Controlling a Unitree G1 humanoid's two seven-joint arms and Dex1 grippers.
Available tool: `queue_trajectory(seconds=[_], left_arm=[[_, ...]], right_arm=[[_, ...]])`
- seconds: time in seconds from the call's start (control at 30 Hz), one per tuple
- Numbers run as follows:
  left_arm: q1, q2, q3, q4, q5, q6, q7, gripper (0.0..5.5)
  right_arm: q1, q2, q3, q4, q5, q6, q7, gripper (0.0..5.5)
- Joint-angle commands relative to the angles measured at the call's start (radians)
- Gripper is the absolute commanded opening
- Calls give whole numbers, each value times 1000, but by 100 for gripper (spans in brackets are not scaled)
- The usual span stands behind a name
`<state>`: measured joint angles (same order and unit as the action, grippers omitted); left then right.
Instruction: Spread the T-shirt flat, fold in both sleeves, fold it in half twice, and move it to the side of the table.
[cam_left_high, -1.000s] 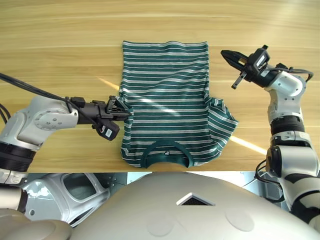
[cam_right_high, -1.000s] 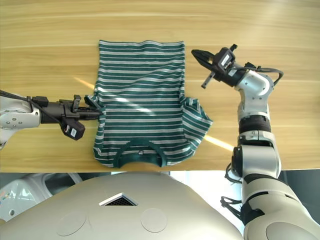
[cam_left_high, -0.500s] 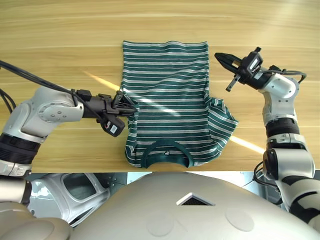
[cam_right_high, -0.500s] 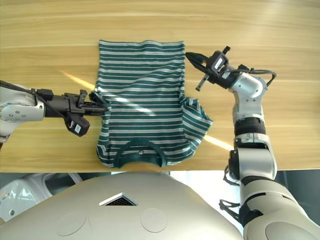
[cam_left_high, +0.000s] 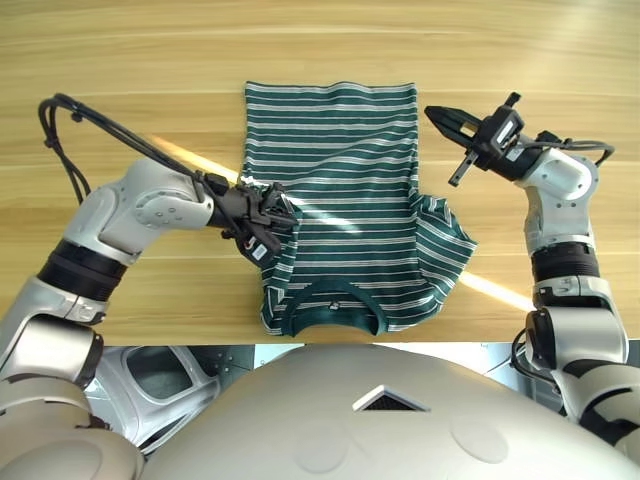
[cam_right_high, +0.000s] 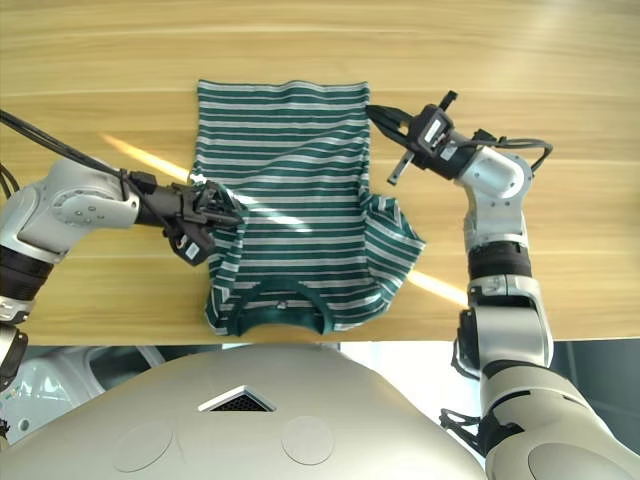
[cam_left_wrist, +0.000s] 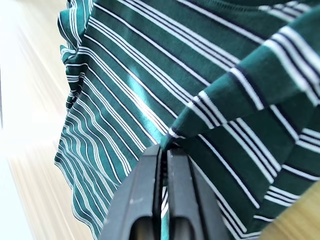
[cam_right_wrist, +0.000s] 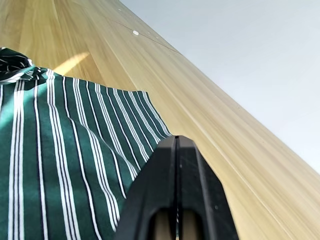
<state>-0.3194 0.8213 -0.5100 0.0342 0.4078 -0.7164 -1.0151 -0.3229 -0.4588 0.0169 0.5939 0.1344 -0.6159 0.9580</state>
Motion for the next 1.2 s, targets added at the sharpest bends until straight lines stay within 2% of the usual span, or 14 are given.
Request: queue_trajectory(seconds=[0.03,0.27,0.63,0.83,1.1,1.2], left_arm=[[-46,-28,-31,42,18,-3,-13,2],[-71,-64,-78,86,37,-13,-18,2],[-56,-94,-100,11,2,33,-35,2],[-65,-117,-89,0,-20,67,-23,118],[-35,-140,-81,12,-31,92,15,232],[0,-151,-66,-6,-129,82,27,283]], right_arm=[[2,-11,8,-9,-8,8,-9,0],[-1,-10,8,-4,-5,8,-10,0],[-15,-4,10,24,-5,4,-11,0],[-17,-2,12,27,-6,2,-11,0],[-17,-3,18,31,-6,-3,-12,0],[-13,-13,11,15,-2,-2,-14,0]])
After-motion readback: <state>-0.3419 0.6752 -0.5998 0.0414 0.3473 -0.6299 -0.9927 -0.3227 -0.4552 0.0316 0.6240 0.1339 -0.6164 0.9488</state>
